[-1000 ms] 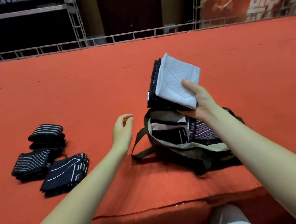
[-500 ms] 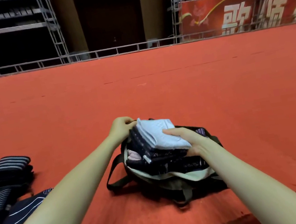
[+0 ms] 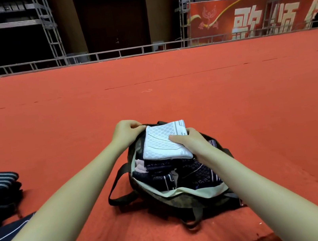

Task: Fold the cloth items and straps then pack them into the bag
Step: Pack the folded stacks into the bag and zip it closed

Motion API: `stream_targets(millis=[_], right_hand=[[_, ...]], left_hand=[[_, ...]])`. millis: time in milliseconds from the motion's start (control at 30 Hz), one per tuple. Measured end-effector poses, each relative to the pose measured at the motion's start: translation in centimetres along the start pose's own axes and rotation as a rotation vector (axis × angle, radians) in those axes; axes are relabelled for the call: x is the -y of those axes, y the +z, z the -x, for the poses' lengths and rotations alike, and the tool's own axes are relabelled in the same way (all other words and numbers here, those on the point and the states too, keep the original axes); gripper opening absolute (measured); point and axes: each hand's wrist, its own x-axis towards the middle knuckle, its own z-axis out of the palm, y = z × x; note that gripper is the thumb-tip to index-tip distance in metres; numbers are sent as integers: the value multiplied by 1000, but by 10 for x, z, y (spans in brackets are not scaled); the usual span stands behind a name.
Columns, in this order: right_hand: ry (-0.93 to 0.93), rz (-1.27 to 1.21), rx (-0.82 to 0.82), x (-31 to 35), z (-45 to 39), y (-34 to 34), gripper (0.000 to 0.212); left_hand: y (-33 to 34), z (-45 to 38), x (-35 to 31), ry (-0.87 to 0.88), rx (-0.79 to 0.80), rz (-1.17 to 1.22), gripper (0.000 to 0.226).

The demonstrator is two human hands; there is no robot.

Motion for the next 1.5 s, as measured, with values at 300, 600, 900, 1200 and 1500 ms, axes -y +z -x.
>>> stream_targets(millis=[300,600,900,1200,1500], right_hand=[[-225,3,-332,-11,-9,27,93],[-470,21,-426,-16,-11,48,65],[-267,192,-199,-35,-14,44,67],[-88,204,-419,-31,-21,57,56],[-512,447,-343,-59,23,41,65]], left_hand=[[2,4,-5,-79,-76,81,18],[6,3,-6,-171,-121,225,29],[7,1,4,-134,-144,146,23],[16,13,-5,53,-172,-76,19],[3,97,7,458,-125,-275,21]])
